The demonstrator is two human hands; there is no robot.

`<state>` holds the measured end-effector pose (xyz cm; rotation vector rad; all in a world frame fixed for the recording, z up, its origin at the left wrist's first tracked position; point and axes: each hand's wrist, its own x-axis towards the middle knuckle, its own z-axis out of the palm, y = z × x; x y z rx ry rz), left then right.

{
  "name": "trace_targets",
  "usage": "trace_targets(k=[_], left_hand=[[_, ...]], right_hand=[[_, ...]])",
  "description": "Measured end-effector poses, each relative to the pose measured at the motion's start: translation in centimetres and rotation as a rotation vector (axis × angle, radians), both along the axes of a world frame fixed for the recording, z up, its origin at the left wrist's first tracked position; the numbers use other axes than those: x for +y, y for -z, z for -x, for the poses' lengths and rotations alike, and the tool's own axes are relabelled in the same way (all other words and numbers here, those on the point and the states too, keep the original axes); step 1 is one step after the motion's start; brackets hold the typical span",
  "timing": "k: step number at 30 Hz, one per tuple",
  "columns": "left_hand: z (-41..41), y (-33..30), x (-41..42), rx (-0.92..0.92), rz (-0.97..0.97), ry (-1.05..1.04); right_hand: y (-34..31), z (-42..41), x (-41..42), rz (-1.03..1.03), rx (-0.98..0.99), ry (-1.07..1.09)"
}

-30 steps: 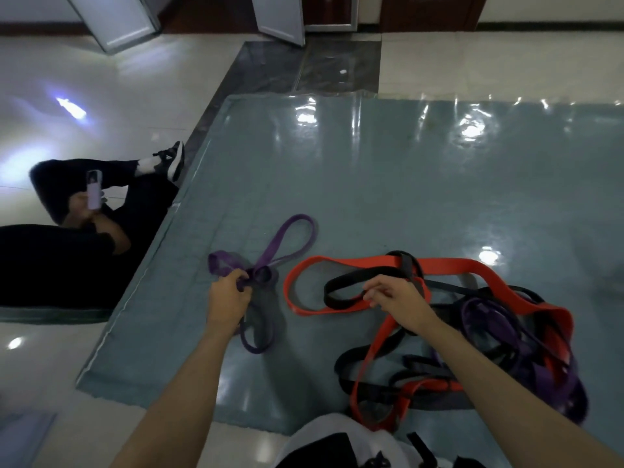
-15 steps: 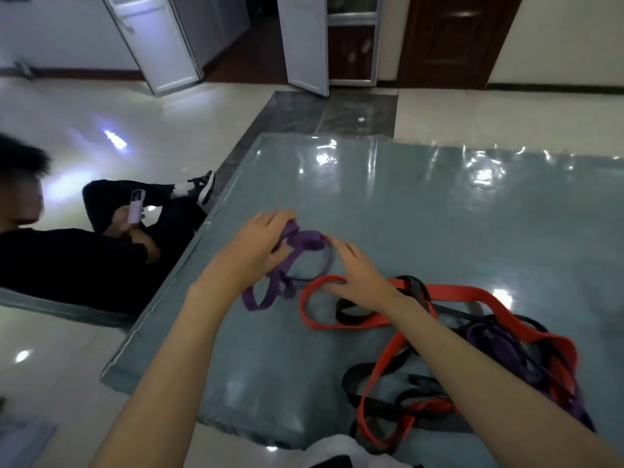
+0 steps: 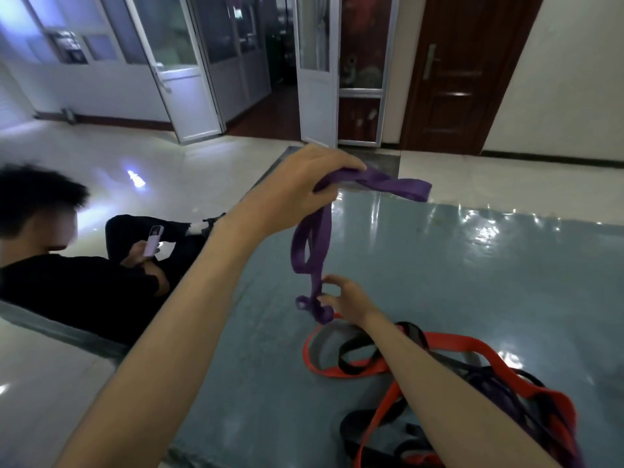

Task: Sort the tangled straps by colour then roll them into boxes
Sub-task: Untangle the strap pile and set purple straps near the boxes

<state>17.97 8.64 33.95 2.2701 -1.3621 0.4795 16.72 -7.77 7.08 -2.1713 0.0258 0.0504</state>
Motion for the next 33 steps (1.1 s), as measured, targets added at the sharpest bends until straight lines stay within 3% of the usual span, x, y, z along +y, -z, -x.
trace_targets(k=[2,10,15,20,27,33], left_hand=[[-0.4,-1.0,0.8,-0.010,0.053,-0.009],[-2.6,-0.3,4.9,0.082,0.292,-0.160],[-3.7,3.0,3.0,0.252,0.325,-0.190],[-3.0,3.9,-2.8,0.302,0.275,-0.062],[-0.9,-1.8,-12.7,0.239,0.350,0.125],[0.0,-5.2,-19.3,0.345,0.452,0.172]], right_hand=[[0.2,0.0,0.0,-0.028,0.014,0.028],[-4.6,0.7,-5.2,-0.748,-0.010,0.432],[-8.7,2.1,-9.3,-1.020,-0.091,0.536],[-9.1,4.8,-11.5,-0.787,-0.068,0.417],[-6.1,6.3,-11.3,-0.565,-0.031,0.315],[-6.6,6.3,-13.0,-0.601,-0.012,0.223]])
